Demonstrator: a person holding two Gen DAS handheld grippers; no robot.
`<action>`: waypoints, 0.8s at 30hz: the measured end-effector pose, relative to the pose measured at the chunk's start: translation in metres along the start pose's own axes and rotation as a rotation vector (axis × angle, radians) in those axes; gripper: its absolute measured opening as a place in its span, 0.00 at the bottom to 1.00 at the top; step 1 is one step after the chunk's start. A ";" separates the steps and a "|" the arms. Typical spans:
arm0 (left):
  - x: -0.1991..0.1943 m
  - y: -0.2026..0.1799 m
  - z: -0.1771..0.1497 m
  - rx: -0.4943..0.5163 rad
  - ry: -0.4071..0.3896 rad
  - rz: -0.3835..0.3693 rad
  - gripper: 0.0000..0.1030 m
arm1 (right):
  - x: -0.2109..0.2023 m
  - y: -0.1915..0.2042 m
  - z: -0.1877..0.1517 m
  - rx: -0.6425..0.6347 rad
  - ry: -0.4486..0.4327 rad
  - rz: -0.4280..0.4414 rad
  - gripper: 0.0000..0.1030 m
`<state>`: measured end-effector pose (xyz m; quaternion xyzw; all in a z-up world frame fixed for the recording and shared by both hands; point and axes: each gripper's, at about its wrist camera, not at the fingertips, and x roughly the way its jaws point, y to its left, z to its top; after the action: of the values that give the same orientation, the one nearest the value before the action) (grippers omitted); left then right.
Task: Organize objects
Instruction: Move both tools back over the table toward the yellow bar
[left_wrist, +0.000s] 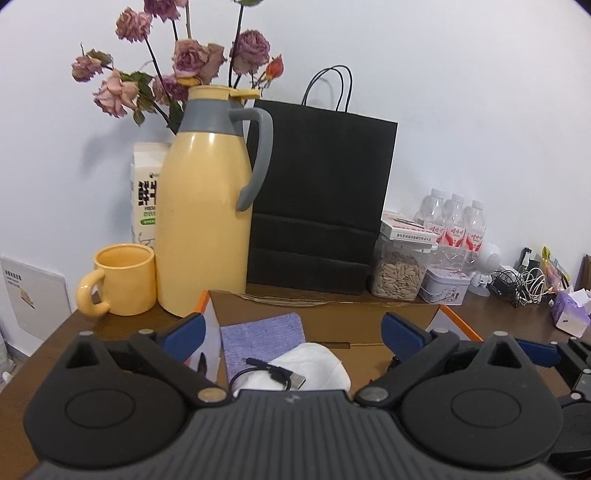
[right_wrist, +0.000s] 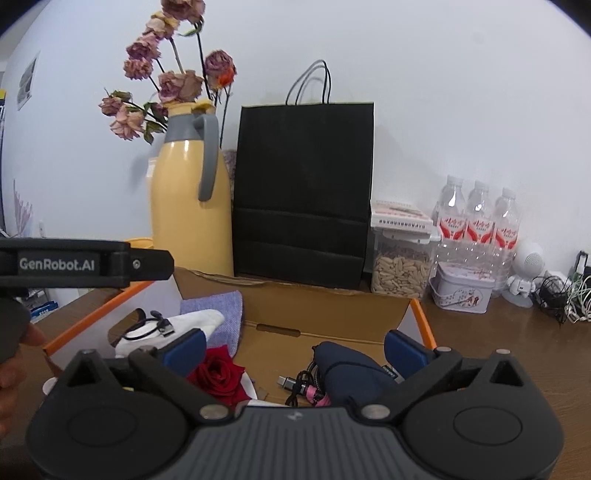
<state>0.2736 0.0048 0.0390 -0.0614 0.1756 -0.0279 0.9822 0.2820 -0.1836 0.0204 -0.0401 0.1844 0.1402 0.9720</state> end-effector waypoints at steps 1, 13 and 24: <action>-0.006 0.001 -0.001 0.003 -0.002 0.003 1.00 | -0.005 0.001 0.000 -0.004 -0.007 0.002 1.00; -0.058 0.024 -0.022 0.023 0.050 0.057 1.00 | -0.056 0.016 -0.019 -0.038 0.020 0.014 1.00; -0.099 0.062 -0.056 0.042 0.131 0.132 1.00 | -0.085 0.039 -0.064 -0.061 0.157 0.070 1.00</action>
<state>0.1635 0.0675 0.0128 -0.0269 0.2423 0.0292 0.9694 0.1724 -0.1762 -0.0090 -0.0743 0.2572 0.1759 0.9473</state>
